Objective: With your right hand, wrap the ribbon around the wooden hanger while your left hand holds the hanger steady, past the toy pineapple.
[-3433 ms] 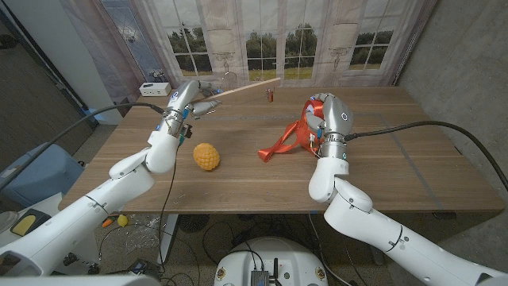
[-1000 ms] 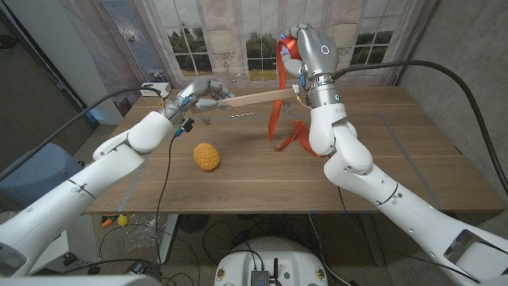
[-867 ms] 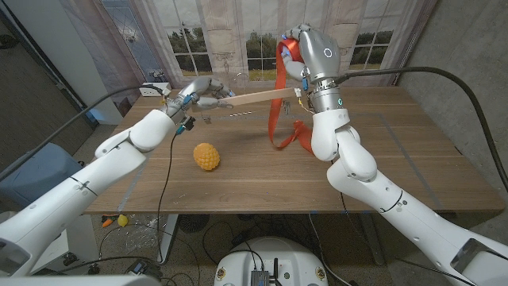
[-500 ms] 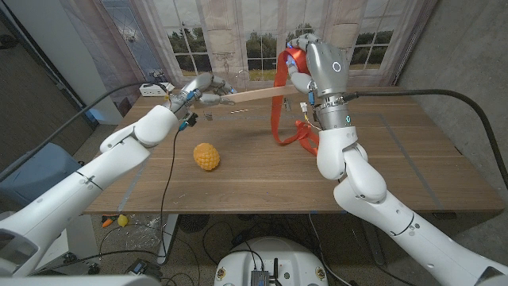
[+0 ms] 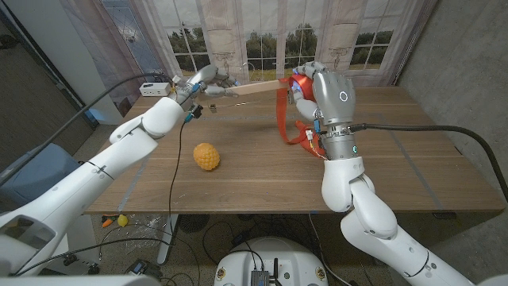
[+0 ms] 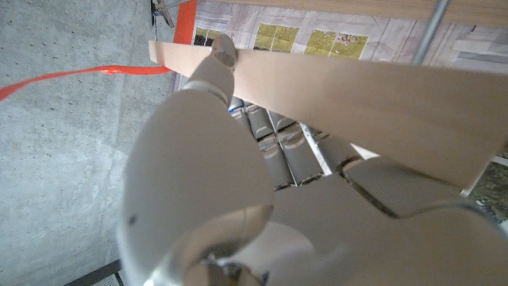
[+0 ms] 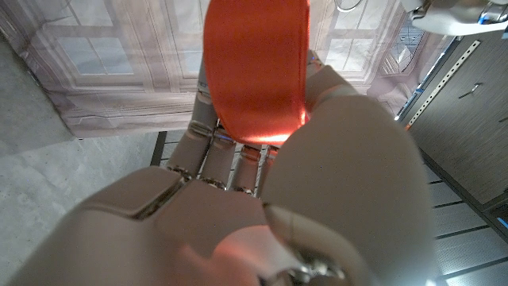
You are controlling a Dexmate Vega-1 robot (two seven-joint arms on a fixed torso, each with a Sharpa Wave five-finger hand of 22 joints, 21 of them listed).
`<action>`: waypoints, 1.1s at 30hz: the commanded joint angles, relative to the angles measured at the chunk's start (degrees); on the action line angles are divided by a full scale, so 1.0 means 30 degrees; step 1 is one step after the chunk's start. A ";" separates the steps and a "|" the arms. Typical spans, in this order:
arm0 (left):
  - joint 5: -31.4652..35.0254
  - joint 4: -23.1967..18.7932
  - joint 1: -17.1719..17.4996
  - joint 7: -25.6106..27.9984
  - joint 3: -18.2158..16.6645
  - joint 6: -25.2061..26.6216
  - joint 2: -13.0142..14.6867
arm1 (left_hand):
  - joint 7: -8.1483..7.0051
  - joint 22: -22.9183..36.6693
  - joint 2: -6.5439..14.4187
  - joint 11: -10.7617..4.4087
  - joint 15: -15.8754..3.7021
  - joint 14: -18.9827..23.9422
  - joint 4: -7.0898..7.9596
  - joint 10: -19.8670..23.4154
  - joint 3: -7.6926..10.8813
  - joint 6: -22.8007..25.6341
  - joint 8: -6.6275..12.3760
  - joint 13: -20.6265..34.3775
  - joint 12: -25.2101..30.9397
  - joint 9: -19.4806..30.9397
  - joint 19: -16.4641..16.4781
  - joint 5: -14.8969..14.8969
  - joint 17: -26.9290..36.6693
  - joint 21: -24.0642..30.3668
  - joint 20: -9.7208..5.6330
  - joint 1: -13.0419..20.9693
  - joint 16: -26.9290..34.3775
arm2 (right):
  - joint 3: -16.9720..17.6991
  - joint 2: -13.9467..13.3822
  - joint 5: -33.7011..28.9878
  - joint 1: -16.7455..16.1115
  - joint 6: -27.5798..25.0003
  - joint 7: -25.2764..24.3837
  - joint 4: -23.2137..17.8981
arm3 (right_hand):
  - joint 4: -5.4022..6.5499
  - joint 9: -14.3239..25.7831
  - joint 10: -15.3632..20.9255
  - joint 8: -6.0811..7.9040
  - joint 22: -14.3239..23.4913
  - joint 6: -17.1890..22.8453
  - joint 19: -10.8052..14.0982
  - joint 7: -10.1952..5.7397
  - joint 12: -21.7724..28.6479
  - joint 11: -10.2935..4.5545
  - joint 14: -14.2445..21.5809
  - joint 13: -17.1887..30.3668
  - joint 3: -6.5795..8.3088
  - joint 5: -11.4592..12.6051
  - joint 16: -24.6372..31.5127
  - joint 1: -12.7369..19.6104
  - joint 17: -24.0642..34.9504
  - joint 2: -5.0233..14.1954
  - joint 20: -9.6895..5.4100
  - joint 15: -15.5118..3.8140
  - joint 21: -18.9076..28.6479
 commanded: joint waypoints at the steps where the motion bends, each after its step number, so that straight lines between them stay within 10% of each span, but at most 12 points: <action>1: 0.0721 0.0349 -0.0903 0.0882 0.0367 -0.0197 -0.0775 | 0.0453 -0.0016 0.1923 -0.0016 -0.2244 0.1289 0.0449 0.0112 0.0626 0.0491 -0.0016 0.0109 -0.0061 0.0057 -0.0174 0.0109 0.0051 0.0098 -0.0443 0.1832 -0.0037 | 0.0460 0.0445 0.1559 -0.2033 0.0541 -0.0176 0.0625 | 0.0116 0.0080 0.0945 0.0002 -0.0021 0.0161 -0.0147 0.0074 -0.0025 0.0727 0.2728 0.0076 0.0182 0.0155 0.0043 0.3663 0.0053 0.3480 -0.2269 -0.4126 0.0210; 33: 0.0688 -0.2398 -0.0773 0.1058 -0.0177 0.0666 -0.1016 | 0.0511 -0.0034 0.1865 -0.0052 -0.2239 0.1416 0.0455 0.0252 0.0763 0.0682 -0.0187 0.0166 -0.0282 0.0005 -0.0235 0.0128 0.0219 0.0307 -0.0492 0.1773 -0.0158 | 0.0407 0.0697 0.5637 0.0183 0.0392 0.0045 0.5118 | 0.0126 0.0033 0.1037 -0.0091 -0.0406 0.0440 -0.0356 0.0167 -0.0212 0.0744 0.2755 0.0217 0.0246 0.0151 0.0010 0.3604 0.0167 0.3452 -0.2259 -0.4109 0.0583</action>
